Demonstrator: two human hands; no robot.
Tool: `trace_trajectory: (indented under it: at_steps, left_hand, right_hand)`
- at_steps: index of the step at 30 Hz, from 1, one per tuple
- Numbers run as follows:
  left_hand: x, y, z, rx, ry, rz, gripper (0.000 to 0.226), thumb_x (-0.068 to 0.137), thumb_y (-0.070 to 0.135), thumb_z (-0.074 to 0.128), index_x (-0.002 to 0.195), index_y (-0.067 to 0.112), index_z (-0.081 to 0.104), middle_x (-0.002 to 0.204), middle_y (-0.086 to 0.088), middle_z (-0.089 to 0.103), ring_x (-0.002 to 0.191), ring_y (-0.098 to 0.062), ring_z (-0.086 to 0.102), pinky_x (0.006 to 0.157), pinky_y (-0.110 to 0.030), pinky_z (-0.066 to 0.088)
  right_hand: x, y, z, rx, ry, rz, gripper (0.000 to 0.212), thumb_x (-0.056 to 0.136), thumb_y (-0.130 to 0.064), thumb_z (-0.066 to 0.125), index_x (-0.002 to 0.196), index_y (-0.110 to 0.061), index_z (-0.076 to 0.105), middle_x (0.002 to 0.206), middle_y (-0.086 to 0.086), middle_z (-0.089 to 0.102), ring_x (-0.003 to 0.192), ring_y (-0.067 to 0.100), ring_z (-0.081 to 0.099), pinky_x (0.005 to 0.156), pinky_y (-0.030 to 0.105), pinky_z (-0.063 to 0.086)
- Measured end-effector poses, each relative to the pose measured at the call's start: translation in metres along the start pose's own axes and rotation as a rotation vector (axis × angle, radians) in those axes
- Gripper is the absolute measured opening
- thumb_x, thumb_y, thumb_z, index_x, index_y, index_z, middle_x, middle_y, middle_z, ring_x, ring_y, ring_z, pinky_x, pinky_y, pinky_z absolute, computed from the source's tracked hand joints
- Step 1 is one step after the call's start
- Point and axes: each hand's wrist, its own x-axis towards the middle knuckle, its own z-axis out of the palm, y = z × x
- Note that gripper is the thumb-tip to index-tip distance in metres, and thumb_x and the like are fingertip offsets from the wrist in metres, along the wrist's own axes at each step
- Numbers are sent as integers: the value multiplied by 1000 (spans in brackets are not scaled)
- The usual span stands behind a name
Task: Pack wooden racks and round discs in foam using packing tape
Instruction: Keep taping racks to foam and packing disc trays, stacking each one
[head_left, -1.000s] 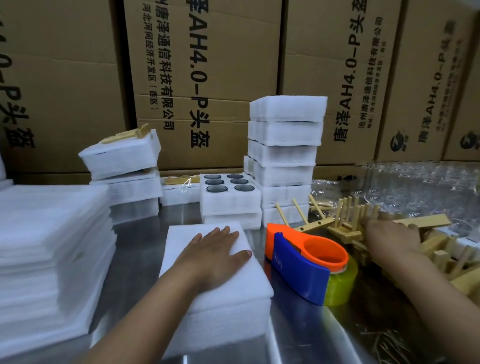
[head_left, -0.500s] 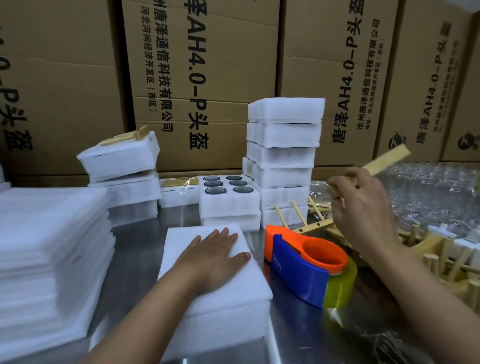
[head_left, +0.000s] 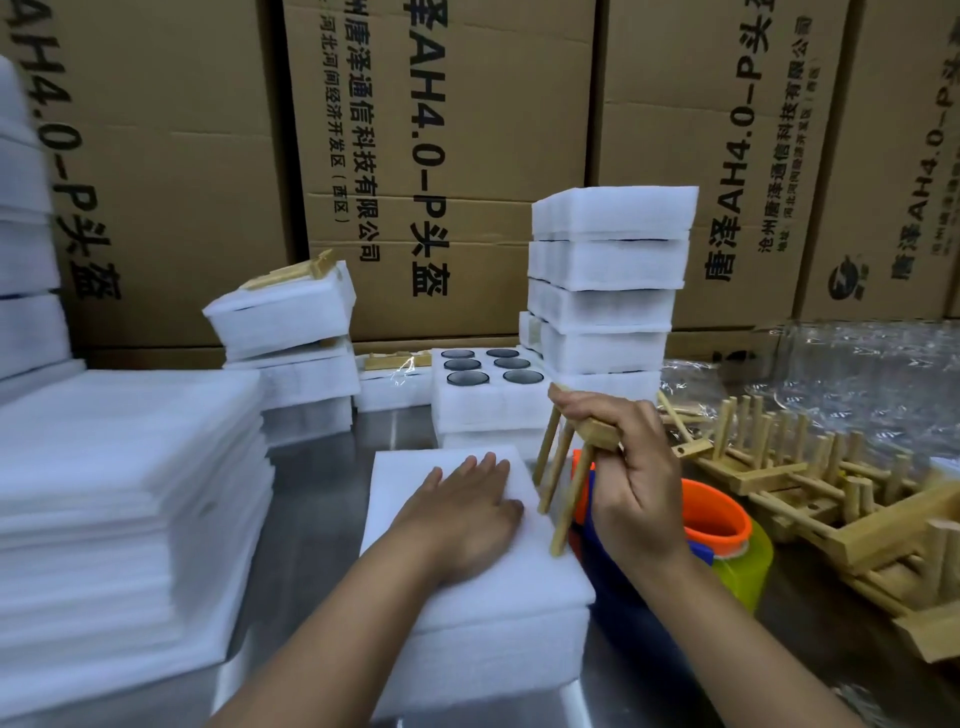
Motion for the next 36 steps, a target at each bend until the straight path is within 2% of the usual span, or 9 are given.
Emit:
trace_trajectory:
  at_steps: [5,10,13,17,21,23,26,32,36]
  left_hand:
    - [1,-1,0,19,-15,1,55,101,38,17,151,24,0,158,10,-8,144,-5,-8,116,-30,-6]
    - [-1,1,-2,38,-22,4,55,101,37,18,151,24,1,158,9,-8,144,-6,-9,116,-32,-6]
    - [-3,1,-2,50,1,21,54,101,38,20,151,26,5,159,7,-1,145,-10,-4,117,-32,-2]
    - [0,1,-1,40,23,32,54,100,36,22,152,22,9,159,5,4,146,-12,1,119,-35,1]
    - [-5,3,-3,10,56,38,37,101,33,23,125,20,48,137,-2,48,130,-17,39,112,-38,24]
    - [-12,5,-7,80,60,120,34,102,29,24,114,22,55,131,-1,50,126,-17,40,108,-37,26]
    - [-15,4,-10,246,14,201,36,101,30,26,126,23,51,144,0,37,138,-20,25,112,-43,22]
    - [-13,4,-9,179,-8,193,47,96,40,29,143,35,26,156,12,13,145,-10,-1,116,-51,6]
    - [-9,3,-10,186,-11,205,43,93,40,26,133,30,42,154,7,21,145,-14,2,116,-47,7]
  right_hand:
    - [-2,2,-3,115,-3,60,46,73,3,34,91,-31,61,109,-15,64,111,18,58,92,18,42]
    - [-4,4,-4,173,118,54,51,75,12,37,95,-29,59,113,-3,63,113,20,57,97,33,43]
    - [-8,3,-1,164,145,47,41,77,9,45,96,-25,58,115,0,60,115,13,55,98,30,42]
    - [-19,0,7,136,49,23,30,72,-1,55,95,-19,57,106,-1,62,106,10,59,92,22,44]
    - [-24,1,3,-65,-63,-103,16,66,-9,56,82,-6,59,83,2,59,79,17,56,71,31,44]
    - [-21,0,-5,-135,-158,-205,22,64,-19,54,84,-14,52,81,1,56,78,17,53,72,29,38]
    - [-18,-3,-13,-77,-379,-253,24,64,-22,58,83,-12,49,86,2,51,80,17,51,68,30,41]
    - [-18,-5,-18,-13,-726,-65,37,72,-44,61,103,-23,64,104,-10,42,88,8,52,76,28,46]
    - [-15,-10,-15,210,-656,259,25,80,-42,55,90,-26,71,93,-1,48,91,10,52,80,17,40]
